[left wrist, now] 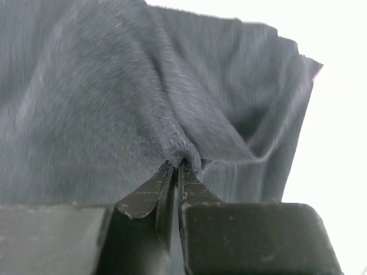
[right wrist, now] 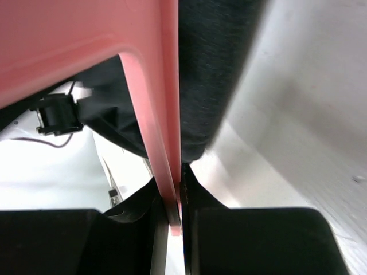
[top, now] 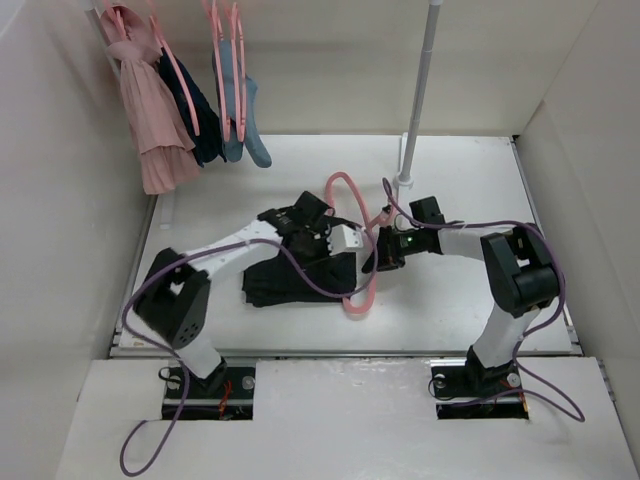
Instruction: Place the trousers on the hanger
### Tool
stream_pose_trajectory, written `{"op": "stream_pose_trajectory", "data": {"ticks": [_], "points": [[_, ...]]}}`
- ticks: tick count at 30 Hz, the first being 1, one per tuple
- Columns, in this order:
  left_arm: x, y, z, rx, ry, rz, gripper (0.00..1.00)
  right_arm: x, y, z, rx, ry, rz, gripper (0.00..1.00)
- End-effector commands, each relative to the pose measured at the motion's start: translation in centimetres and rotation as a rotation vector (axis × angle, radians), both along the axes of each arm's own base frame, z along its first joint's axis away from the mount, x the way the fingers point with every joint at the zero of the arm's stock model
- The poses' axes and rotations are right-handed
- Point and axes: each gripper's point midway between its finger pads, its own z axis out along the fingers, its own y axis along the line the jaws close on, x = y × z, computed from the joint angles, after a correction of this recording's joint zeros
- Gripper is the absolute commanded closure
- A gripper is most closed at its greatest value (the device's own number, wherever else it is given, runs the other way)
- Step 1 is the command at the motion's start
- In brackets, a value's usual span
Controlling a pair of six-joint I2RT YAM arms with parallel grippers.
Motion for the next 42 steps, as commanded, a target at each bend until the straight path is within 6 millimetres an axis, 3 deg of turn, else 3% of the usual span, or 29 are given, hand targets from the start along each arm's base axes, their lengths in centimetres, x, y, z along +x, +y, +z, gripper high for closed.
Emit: {"op": "stream_pose_trajectory", "data": {"ticks": [1, 3, 4, 5, 6, 9, 10, 11, 14, 16, 19, 21, 23, 24, 27, 28, 29, 30, 33, 40, 42], "points": [[-1.5, 4.4, 4.1, -0.022, -0.082, 0.067, 1.00, 1.3, -1.2, 0.0, -0.029, -0.067, -0.047, 1.00], [-3.0, 6.0, 3.8, -0.013, -0.096, 0.076, 1.00, 1.5, -1.3, 0.1, -0.036, -0.071, -0.058, 1.00], [-3.6, 6.4, 5.4, -0.051, -0.143, 0.078, 1.00, 1.6, -1.3, 0.0, -0.046, -0.074, -0.065, 1.00], [-4.1, 6.8, 5.6, -0.063, -0.148, 0.087, 1.00, 1.7, -1.3, 0.4, -0.041, -0.077, -0.070, 1.00], [-5.2, 7.6, 4.6, -0.053, -0.136, 0.087, 1.00, 2.0, -1.5, 0.1, -0.061, -0.072, -0.091, 1.00], [-6.5, 8.9, 4.5, -0.074, -0.173, 0.104, 1.00, 2.9, -1.6, 1.6, -0.072, -0.095, -0.143, 1.00], [-7.2, 9.7, 3.1, -0.047, -0.167, 0.097, 1.00, 3.3, -1.8, 1.7, -0.094, -0.108, -0.172, 1.00], [-7.5, 10.2, 2.9, -0.046, -0.178, 0.102, 0.89, 3.4, -1.6, 2.7, -0.097, -0.125, -0.178, 1.00], [-8.2, 11.4, 1.4, 0.006, -0.196, 0.062, 0.29, 3.4, -0.6, 4.0, -0.165, -0.165, -0.166, 1.00], [-7.8, 11.5, 1.8, 0.006, -0.224, 0.058, 0.21, 3.2, 0.4, 4.5, -0.201, -0.191, -0.135, 1.00], [-5.6, 10.1, 5.3, -0.054, -0.329, 0.055, 0.19, 2.2, 2.1, 4.4, -0.242, -0.195, -0.083, 1.00], [-4.0, 8.2, 9.5, -0.140, -0.407, 0.038, 0.15, 2.1, 2.6, 4.3, -0.245, -0.210, -0.075, 1.00], [-3.0, 6.3, 11.5, -0.199, -0.416, 0.008, 0.05, 2.3, 2.5, 3.9, -0.264, -0.195, -0.098, 1.00], [-2.0, 4.7, 14.2, -0.250, -0.473, -0.008, 0.05, 2.3, 2.4, 3.4, -0.271, -0.183, -0.096, 1.00], [-1.2, 1.0, 14.0, -0.238, -0.468, -0.066, 0.00, 2.2, 3.0, 3.3, -0.257, -0.183, -0.086, 1.00], [-0.6, 0.0, 14.8, -0.244, -0.484, -0.073, 0.00, 2.0, 2.9, 3.0, -0.261, -0.175, -0.085, 1.00], [-0.4, -1.3, 12.9, -0.204, -0.445, -0.095, 0.00, 2.2, 3.0, 3.1, -0.256, -0.184, -0.087, 1.00], [0.0, -1.8, 12.4, -0.184, -0.435, -0.083, 0.00, 2.2, 3.0, 3.2, -0.255, -0.176, -0.093, 1.00], [0.2, -2.6, 9.8, -0.133, -0.360, -0.083, 0.00, 2.0, 3.0, 3.0, -0.250, -0.173, -0.100, 1.00], [-2.2, -4.0, 8.4, -0.161, -0.277, -0.121, 0.00, 1.8, 2.3, 2.1, -0.267, -0.158, -0.112, 1.00], [-1.6, -3.3, 7.3, -0.121, -0.313, -0.079, 0.00, 1.6, 2.4, 1.8, -0.265, -0.147, -0.105, 1.00]]}}
